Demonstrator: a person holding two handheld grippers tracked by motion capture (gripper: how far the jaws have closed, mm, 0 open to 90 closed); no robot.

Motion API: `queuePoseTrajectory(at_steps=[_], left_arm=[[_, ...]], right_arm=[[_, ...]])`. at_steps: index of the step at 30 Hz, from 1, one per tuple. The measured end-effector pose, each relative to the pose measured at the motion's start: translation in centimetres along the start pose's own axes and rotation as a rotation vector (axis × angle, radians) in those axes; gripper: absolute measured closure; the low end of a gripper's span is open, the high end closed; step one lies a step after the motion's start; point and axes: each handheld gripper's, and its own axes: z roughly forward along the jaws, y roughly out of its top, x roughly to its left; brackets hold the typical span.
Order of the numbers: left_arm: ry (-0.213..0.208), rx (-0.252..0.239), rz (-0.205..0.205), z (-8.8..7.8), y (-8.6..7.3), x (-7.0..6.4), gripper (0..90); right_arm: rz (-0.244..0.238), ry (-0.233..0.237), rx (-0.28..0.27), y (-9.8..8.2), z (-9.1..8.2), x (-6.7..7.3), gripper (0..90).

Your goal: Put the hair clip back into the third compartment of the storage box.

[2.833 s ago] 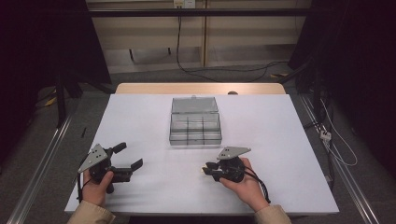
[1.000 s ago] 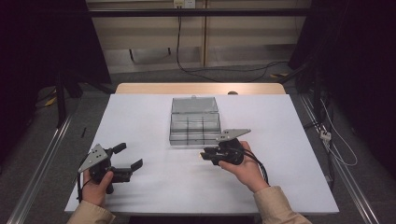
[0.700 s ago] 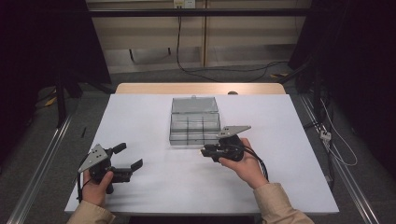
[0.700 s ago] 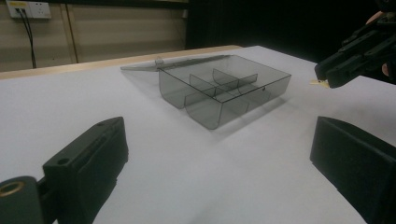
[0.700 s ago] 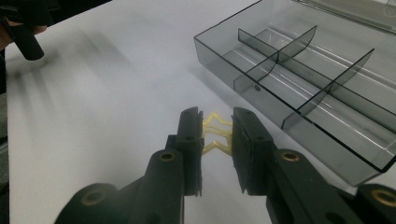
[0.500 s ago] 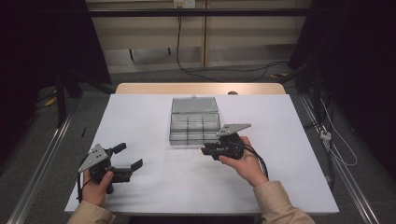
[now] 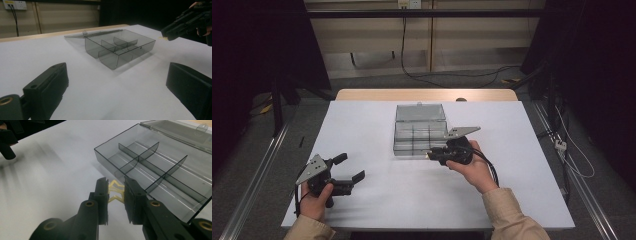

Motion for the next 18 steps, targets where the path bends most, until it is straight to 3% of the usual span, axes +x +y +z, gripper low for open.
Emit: queuePoseTrajectory(at_steps=[18], left_arm=[[0.000,0.000,0.000,0.0,0.0,0.0,4.0]], right_arm=[[0.004,-0.012,-0.013,0.7,0.1,-1.1,73.9]])
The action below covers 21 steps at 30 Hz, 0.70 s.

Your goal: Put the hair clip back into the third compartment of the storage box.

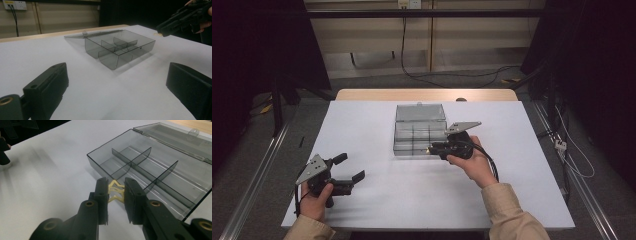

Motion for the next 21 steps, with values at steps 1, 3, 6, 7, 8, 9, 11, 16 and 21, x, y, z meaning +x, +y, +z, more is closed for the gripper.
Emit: queuePoseTrajectory(at_steps=[1,3,6,7,8,9,11,16,21], left_arm=[[0.000,0.000,0.000,0.0,0.0,0.0,4.0],[0.001,-0.001,-0.001,0.0,0.0,0.0,4.0],[0.000,0.000,0.000,0.0,0.0,0.0,4.0],[0.001,0.000,0.000,0.0,0.0,0.0,4.0],[0.000,0.000,-0.001,0.0,0.0,0.0,4.0],[-0.001,0.000,-0.001,0.0,0.0,0.0,4.0],[-0.001,0.001,0.000,0.0,0.0,0.0,4.0],[0.001,0.002,-0.001,0.0,0.0,0.0,4.0],[0.000,0.002,-0.003,0.0,0.0,0.0,4.1]], right_arm=[[0.002,-0.002,0.001,0.1,0.0,-0.1,73.9],[0.003,-0.004,-0.003,0.1,0.0,-0.2,73.9],[0.001,-0.009,-0.004,0.3,-0.1,-0.4,73.9],[0.001,-0.012,-0.004,0.4,-0.1,-0.4,73.9],[0.002,-0.013,-0.004,0.4,-0.1,-0.5,73.9],[0.000,-0.014,-0.004,0.5,0.0,-0.5,73.9],[-0.002,-0.016,-0.002,0.5,0.0,-0.6,73.9],[-0.004,-0.023,-0.003,0.6,0.1,-0.9,73.9],[-0.001,-0.026,-0.003,0.8,0.1,-1.1,73.9]])
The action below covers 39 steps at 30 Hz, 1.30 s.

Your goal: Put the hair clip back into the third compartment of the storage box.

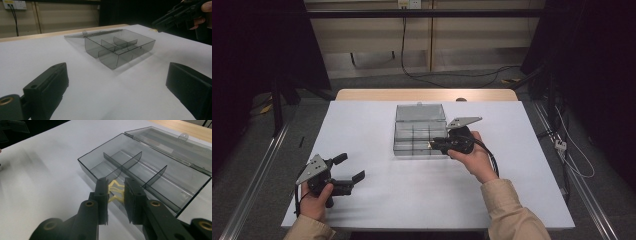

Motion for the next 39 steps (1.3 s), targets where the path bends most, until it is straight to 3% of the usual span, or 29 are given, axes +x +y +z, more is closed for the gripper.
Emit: queuePoseTrajectory(at_steps=[39], left_arm=[[-0.007,0.004,0.003,0.0,0.0,0.0,4.2]], right_arm=[[0.021,-0.044,-0.003,0.7,0.7,-2.2,73.9]])
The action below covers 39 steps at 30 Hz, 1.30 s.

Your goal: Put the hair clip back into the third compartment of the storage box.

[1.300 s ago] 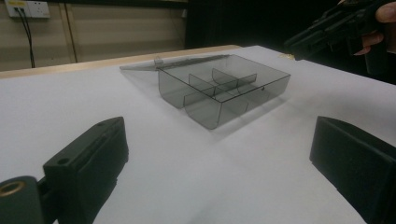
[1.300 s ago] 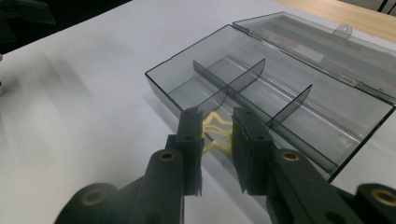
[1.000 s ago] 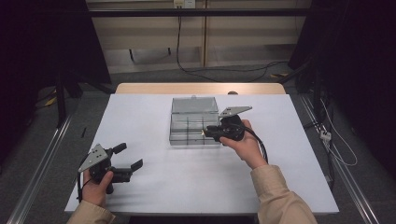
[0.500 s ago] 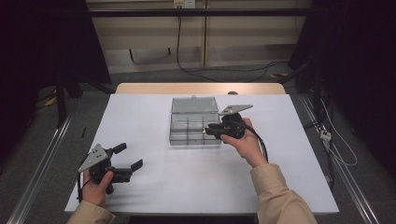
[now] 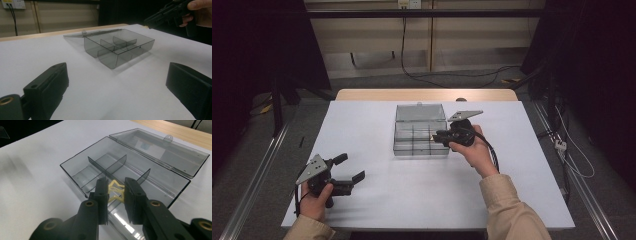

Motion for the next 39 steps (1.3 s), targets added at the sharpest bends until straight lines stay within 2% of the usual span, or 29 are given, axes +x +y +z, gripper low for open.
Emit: queuePoseTrajectory(at_steps=[39], left_arm=[[-0.002,0.002,0.000,0.0,0.0,0.0,4.2]], right_arm=[[0.018,-0.042,0.004,0.5,0.6,-1.6,73.9]])
